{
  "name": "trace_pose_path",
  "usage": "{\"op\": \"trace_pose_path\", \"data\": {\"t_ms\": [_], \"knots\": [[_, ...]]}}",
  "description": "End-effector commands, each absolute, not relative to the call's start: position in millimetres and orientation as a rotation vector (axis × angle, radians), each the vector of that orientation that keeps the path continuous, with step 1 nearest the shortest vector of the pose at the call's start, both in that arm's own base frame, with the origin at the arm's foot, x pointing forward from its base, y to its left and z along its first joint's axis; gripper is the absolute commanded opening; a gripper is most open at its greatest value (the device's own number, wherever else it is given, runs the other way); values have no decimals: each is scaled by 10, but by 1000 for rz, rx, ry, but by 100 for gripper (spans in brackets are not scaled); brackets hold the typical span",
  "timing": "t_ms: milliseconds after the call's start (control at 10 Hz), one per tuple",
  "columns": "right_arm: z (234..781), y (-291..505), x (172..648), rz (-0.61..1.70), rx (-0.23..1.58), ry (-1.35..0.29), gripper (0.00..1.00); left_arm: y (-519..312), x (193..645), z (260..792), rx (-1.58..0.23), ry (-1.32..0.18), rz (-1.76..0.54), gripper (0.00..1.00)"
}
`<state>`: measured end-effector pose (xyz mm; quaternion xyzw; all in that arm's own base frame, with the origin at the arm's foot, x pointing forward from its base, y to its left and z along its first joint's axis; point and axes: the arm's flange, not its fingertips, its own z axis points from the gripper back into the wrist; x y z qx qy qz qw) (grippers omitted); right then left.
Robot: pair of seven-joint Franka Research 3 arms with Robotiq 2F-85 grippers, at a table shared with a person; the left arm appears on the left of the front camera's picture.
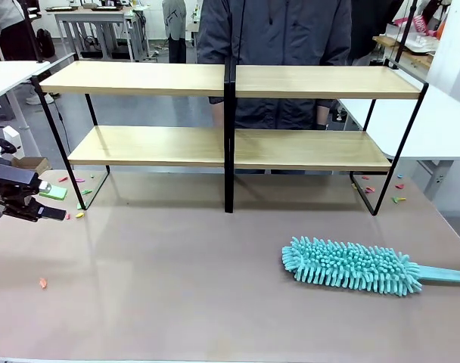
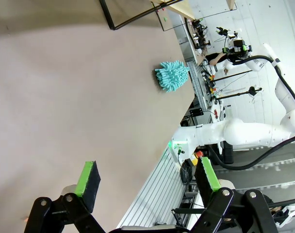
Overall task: Clean the shelves.
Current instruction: Place the Duster on the table.
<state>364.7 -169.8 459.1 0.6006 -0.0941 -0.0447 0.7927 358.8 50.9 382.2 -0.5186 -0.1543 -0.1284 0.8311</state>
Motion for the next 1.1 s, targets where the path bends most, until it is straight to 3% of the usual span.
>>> {"op": "trace_pose_path", "data": {"t_ms": [0, 1000], "knots": [[4618, -1684, 3664, -94, 1295, -234, 100, 503, 3572, 3816, -1111, -342, -289, 100], [4618, -1684, 3664, -94, 1295, -234, 100, 503, 3572, 3816, -1111, -342, -289, 100]]}}
